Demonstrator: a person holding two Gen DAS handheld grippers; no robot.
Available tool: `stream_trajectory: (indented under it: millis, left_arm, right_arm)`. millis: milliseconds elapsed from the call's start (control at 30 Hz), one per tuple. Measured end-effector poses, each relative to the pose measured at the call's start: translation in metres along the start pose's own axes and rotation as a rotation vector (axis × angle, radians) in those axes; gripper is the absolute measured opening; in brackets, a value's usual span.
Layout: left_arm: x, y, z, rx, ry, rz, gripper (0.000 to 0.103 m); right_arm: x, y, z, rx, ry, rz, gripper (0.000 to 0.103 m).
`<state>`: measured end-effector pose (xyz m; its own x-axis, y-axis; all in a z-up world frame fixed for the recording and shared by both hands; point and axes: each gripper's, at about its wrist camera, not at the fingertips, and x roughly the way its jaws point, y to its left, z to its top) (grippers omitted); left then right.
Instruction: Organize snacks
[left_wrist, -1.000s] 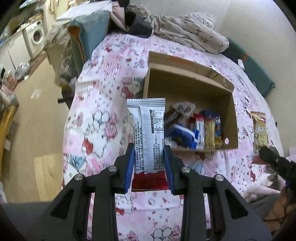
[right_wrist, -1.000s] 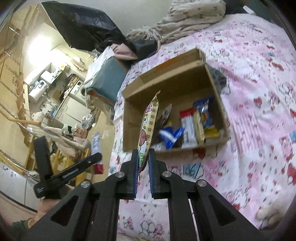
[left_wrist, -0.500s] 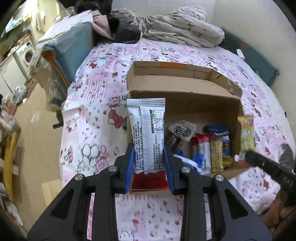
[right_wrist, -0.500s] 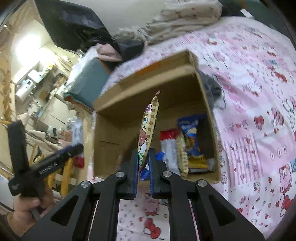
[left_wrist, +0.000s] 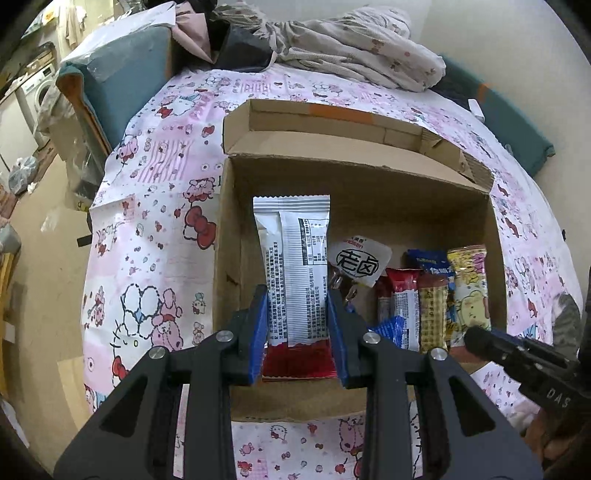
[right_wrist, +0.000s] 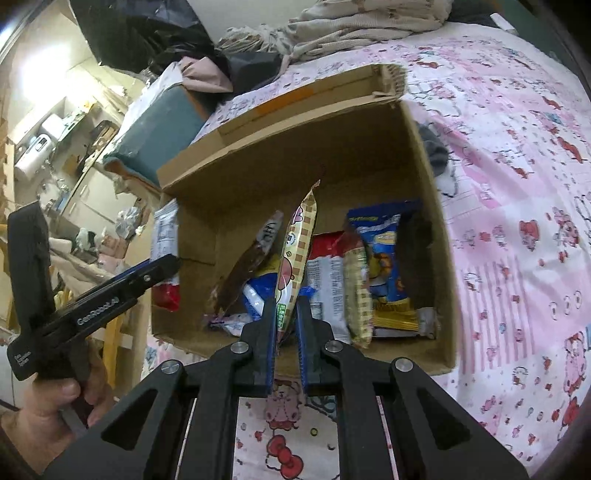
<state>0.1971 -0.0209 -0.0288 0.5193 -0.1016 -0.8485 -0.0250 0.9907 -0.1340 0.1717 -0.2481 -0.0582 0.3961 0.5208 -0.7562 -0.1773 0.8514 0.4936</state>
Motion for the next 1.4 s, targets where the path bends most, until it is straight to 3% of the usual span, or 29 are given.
stream_trajectory:
  millis: [133,167,200,267,300,367,400,567,867,1200,1300,1400]
  left_arm:
    - [0.001,0.0,-0.001,-0.005,0.005,-0.01,0.028]
    - [0.002,0.001,-0.001,-0.008,0.009,-0.015,0.033]
    - [0.002,0.001,-0.001,-0.01,0.011,-0.019,0.036]
    - [0.001,0.0,-0.002,-0.003,0.009,-0.004,0.059]
    - [0.0,0.0,-0.002,0.001,0.001,0.0,0.065]
    - [-0.005,-0.002,-0.004,0.012,-0.027,0.013,0.086]
    - [-0.007,-0.003,-0.005,0.014,-0.035,0.018,0.087]
    - [-0.02,-0.008,-0.009,0.037,-0.077,0.015,0.088]
    - [-0.065,-0.009,-0.021,0.073,-0.167,-0.002,0.088]
    - [-0.098,0.013,-0.05,-0.006,-0.175,-0.011,0.088]
    - [-0.105,0.017,-0.061,-0.015,-0.181,-0.003,0.101]
    - [-0.112,0.019,-0.071,-0.016,-0.193,0.021,0.103]
  right_arm:
    - [0.006,0.001,0.001,0.023,0.026,0.049,0.022]
    - [0.007,-0.001,0.001,0.039,0.038,0.056,0.031]
    - [0.007,-0.003,0.001,0.047,0.033,0.05,0.05]
    - [0.001,-0.005,0.002,0.072,0.002,0.052,0.08]
    - [-0.002,-0.007,0.002,0.083,-0.017,0.057,0.085]
    - [-0.008,-0.009,0.004,0.093,-0.052,0.043,0.085]
    - [-0.01,-0.01,0.004,0.095,-0.057,0.039,0.085]
    - [-0.022,-0.007,0.006,0.074,-0.11,-0.002,0.094]
    - [-0.061,0.014,-0.007,0.005,-0.183,-0.033,0.094]
    - [-0.097,0.025,-0.039,-0.026,-0.267,-0.078,0.103]
    - [-0.103,0.027,-0.049,-0.027,-0.289,-0.1,0.103]
    - [-0.107,0.026,-0.06,-0.02,-0.307,-0.148,0.103]
